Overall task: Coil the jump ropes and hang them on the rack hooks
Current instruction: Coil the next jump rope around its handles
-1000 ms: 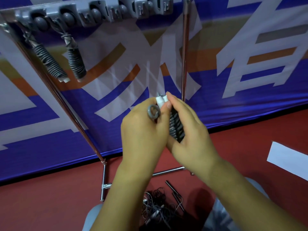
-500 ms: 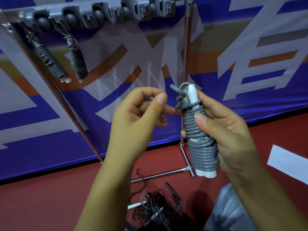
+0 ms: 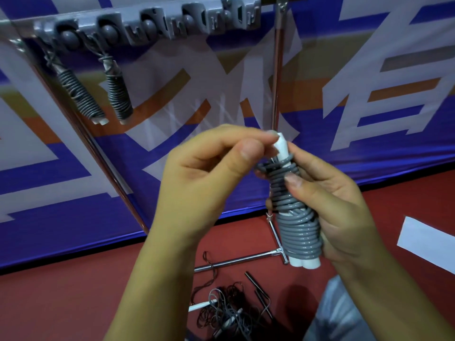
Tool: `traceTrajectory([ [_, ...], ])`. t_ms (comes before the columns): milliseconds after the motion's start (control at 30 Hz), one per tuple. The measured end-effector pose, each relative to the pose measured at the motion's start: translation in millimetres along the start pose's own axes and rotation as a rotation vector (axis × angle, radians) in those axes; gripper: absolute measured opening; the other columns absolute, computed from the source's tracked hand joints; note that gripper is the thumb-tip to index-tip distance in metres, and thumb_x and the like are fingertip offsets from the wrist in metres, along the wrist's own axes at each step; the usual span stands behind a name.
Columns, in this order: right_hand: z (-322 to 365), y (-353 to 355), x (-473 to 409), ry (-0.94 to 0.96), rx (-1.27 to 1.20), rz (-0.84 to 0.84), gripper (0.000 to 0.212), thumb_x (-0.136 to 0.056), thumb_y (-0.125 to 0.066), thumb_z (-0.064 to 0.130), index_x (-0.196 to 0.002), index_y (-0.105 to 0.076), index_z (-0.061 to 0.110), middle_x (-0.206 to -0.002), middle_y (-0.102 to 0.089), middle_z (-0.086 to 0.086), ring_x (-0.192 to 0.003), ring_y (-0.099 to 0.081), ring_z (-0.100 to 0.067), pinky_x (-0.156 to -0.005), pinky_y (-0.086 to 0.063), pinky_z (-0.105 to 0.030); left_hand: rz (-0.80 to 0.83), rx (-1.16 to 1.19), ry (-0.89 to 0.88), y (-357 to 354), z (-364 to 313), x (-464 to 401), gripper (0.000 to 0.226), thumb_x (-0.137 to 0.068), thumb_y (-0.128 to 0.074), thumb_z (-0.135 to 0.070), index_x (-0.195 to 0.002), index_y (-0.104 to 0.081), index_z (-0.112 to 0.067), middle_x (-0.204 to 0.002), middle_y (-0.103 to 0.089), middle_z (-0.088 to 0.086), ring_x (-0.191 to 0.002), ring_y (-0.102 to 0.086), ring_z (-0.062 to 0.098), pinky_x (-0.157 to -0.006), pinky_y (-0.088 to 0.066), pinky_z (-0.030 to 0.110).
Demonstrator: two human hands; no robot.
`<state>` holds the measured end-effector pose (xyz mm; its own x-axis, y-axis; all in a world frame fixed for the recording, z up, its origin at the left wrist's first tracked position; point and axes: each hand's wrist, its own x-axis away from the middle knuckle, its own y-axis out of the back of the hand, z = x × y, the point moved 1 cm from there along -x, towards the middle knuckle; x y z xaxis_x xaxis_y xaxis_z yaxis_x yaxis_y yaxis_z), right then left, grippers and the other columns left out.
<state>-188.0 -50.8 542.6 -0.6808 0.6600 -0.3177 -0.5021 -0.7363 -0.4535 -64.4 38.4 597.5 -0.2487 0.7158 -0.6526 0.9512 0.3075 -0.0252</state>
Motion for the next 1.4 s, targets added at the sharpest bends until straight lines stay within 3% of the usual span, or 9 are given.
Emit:
traceTrajectory([
  [133, 3, 0, 2, 0.008, 0.01, -0.017, 0.058, -0.067, -0.075, 0.03, -0.123, -0.062, 0.023, -0.105, -0.071, -0.008, -0.073, -0.067, -0.017, -0.063, -0.054, -0.025, -0.089, 0.047, 0.099, 2, 2, -1, 0.033, -0.076, -0.062, -0.033, -0.102, -0.059, -0.013, -0.083, -0.073, 0.001, -0.066, -0.061, 0.01, -0.061, -0.05, 0.019],
  [233, 5, 0, 5, 0.006, 0.052, -0.005, 0.055, -0.069, -0.074, 0.023, -0.123, -0.062, 0.024, -0.106, -0.071, -0.01, -0.074, -0.068, -0.016, -0.064, -0.054, -0.024, -0.197, 0.223, 0.225, 4, 5, -7, 0.033, -0.067, -0.061, -0.034, -0.088, -0.05, -0.011, -0.073, -0.072, 0.005, -0.054, -0.059, 0.005, -0.053, -0.049, 0.014],
  [433, 8, -5, 8, 0.017, 0.082, 0.022, 0.05, -0.073, -0.065, 0.016, -0.123, -0.061, 0.021, -0.111, -0.069, -0.012, -0.08, -0.069, -0.015, -0.066, -0.054, -0.023, -0.218, 0.69, 0.343, 16, 22, -7, 0.013, -0.066, -0.078, -0.025, -0.076, -0.074, -0.019, -0.084, -0.073, 0.006, -0.059, -0.062, 0.002, -0.053, -0.05, 0.01],
  [533, 4, -3, 9, 0.007, 0.098, 0.018, 0.054, -0.07, -0.071, 0.02, -0.123, -0.061, 0.027, -0.108, -0.07, -0.01, -0.076, -0.066, -0.017, -0.066, -0.054, -0.024, -0.191, 0.385, 0.394, 12, 24, -8, 0.015, -0.081, -0.069, -0.012, -0.07, -0.07, -0.021, -0.064, -0.065, 0.001, -0.044, -0.045, 0.001, -0.039, -0.038, 0.011],
  [667, 4, -3, 11, 0.039, 0.119, 0.046, 0.057, -0.07, -0.077, 0.025, -0.125, -0.06, 0.028, -0.111, -0.071, -0.004, -0.083, -0.068, -0.014, -0.069, -0.054, -0.024, -0.14, -0.064, 0.461, 16, 23, -8, 0.009, -0.073, -0.073, -0.023, -0.065, -0.069, -0.024, -0.059, -0.055, -0.002, -0.052, -0.043, 0.009, -0.052, -0.036, 0.026],
  [933, 4, -4, 10, 0.029, 0.149, 0.104, 0.054, -0.075, -0.067, 0.015, -0.126, -0.059, 0.028, -0.105, -0.072, 0.002, -0.088, -0.068, -0.008, -0.073, -0.052, -0.02, 0.003, 0.243, 0.607, 18, 25, -7, 0.007, -0.074, -0.066, -0.006, -0.072, -0.067, -0.013, -0.065, -0.062, 0.004, -0.052, -0.052, 0.012, -0.048, -0.042, 0.021],
  [1100, 5, -5, 11, 0.018, 0.121, 0.114, 0.055, -0.074, -0.076, 0.026, -0.127, -0.06, 0.023, -0.109, -0.071, -0.003, -0.079, -0.069, -0.014, -0.067, -0.054, -0.024, 0.101, 0.256, 0.575, 23, 28, -8, 0.006, -0.067, -0.069, -0.012, -0.072, -0.067, -0.015, -0.073, -0.064, 0.007, -0.064, -0.051, 0.019, -0.062, -0.041, 0.031],
  [1267, 4, -7, 10, 0.043, 0.178, 0.097, 0.052, -0.076, -0.064, 0.016, -0.125, -0.058, 0.032, -0.113, -0.07, 0.002, -0.093, -0.067, -0.006, -0.076, -0.051, -0.018, -0.037, -0.029, 0.436, 15, 19, -5, 0.012, -0.071, -0.064, -0.001, -0.07, -0.058, -0.012, -0.063, -0.056, 0.007, -0.052, -0.05, 0.012, -0.047, -0.043, 0.022],
  [1400, 3, -10, 8, 0.064, 0.194, 0.075, 0.052, -0.076, -0.066, 0.014, -0.127, -0.06, 0.026, -0.12, -0.068, 0.003, -0.103, -0.066, -0.011, -0.081, -0.052, -0.02, -0.191, -0.466, 0.197, 0, 15, 0, 0.005, -0.077, -0.059, -0.007, -0.074, -0.055, -0.01, -0.062, -0.054, 0.004, -0.054, -0.051, 0.013, -0.051, -0.047, 0.032],
])
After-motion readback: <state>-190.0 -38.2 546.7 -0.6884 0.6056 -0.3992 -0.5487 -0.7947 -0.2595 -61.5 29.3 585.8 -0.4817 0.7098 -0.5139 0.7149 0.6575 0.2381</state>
